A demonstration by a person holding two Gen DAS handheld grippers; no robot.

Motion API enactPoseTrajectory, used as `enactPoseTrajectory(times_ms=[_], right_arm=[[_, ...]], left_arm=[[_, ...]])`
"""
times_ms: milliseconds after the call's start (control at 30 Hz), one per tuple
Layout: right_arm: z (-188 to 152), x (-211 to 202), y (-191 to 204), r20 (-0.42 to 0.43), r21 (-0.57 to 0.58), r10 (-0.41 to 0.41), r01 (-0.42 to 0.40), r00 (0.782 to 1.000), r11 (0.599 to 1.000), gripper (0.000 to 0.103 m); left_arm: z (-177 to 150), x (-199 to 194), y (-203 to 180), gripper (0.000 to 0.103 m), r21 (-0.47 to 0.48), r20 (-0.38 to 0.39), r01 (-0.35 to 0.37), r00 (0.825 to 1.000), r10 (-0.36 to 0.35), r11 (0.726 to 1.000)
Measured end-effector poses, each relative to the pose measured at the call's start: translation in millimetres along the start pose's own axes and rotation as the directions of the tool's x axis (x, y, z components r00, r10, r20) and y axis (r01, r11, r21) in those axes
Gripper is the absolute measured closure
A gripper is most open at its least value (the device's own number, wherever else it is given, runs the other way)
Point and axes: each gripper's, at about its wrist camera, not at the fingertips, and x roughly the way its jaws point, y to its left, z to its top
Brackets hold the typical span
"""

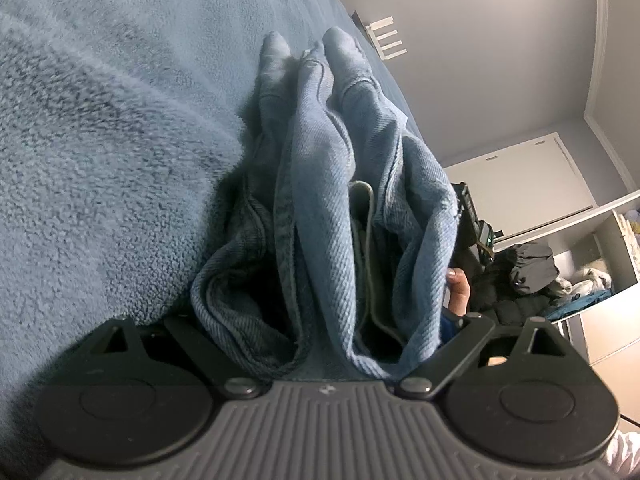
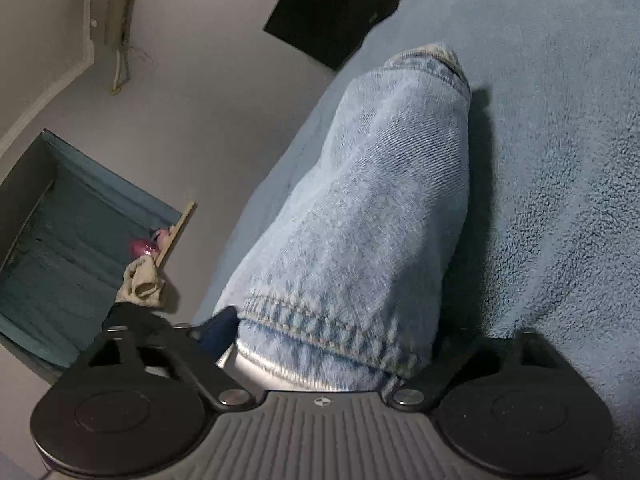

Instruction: Fold large clothes

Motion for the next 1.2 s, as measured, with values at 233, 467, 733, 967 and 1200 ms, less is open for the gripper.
enactPoseTrajectory(times_ms=[233, 467, 733, 967, 1200], right_arm=[[6.1, -22.1, 30.3, 0.042, -0.07, 0.005, -0.002, 0.999, 0.998, 0.044], [64.6, -73.1, 78.2, 0.025, -0.232, -0.08, 0.084, 0.996, 0.969, 0.045], [134.8, -96.1, 61.7, -0.039, -0.29, -0.175, 0.157, 0.984, 0.944, 0.044], [136.2, -81.2, -1.4, -0.016, -0.142, -0.267, 0.262, 0.964, 0.955, 0.03], [147.6, -98.9, 10.6, 0.048, -0.159, -0.298, 0.302, 0.953, 0.94, 0.009]], left_arm=[[-10.8, 10.6, -40.1, 0.012, 0.124, 0.035, -0.031, 0.999, 0.027, 0.992], [-28.4, 60.3, -94.9, 0.017, 0.172, 0.07, -0.016, 0.998, 0.004, 0.985], [-57.1, 137.0, -119.4, 0.019, 0.216, 0.009, -0.046, 0.999, 0.046, 0.975], [-62.4, 143.1, -110.6, 0.017, 0.285, -0.017, -0.075, 0.996, 0.084, 0.955], [-56.1, 115.6, -133.5, 0.016, 0.317, 0.054, -0.175, 0.985, 0.166, 0.932]])
